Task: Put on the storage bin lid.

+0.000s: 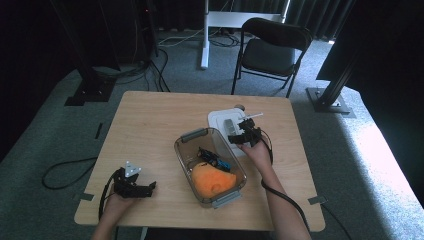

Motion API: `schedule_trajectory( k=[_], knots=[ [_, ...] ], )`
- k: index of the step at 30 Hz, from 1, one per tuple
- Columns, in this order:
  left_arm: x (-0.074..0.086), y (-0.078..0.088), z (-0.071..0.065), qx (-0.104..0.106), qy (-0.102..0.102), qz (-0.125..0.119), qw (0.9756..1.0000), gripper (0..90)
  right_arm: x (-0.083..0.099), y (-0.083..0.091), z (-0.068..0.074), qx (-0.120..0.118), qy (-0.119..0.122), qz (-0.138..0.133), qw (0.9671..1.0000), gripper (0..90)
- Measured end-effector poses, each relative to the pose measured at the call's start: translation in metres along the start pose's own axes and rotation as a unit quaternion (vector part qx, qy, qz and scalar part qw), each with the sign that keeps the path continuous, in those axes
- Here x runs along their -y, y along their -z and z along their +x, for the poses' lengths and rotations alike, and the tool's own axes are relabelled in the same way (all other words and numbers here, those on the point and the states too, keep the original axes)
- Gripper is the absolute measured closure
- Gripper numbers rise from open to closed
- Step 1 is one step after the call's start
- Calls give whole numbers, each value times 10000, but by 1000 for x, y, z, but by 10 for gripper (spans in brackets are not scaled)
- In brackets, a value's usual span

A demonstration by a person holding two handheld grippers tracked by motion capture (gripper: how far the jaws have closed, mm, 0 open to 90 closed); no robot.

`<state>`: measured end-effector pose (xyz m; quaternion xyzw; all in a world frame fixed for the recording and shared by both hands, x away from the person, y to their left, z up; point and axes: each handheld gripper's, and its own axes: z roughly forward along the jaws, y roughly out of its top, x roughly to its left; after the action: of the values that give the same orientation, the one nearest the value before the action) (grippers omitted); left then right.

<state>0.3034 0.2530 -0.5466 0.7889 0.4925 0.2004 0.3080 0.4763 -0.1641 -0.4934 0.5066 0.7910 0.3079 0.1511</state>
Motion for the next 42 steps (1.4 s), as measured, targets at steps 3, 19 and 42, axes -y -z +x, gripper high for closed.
schedule_trajectory(
  k=[3,19,42],
  knots=[
    [0,0,0,0,0,0,10000,4,-1,-6,0,55,-12,-8,10000,191],
    [0,0,0,1,1,-3,10000,4,-2,-25,5,384,-35,175,9991,661],
    [0,0,0,0,-1,0,10000,4,5,70,-14,392,-176,-443,9981,672]
  ],
)
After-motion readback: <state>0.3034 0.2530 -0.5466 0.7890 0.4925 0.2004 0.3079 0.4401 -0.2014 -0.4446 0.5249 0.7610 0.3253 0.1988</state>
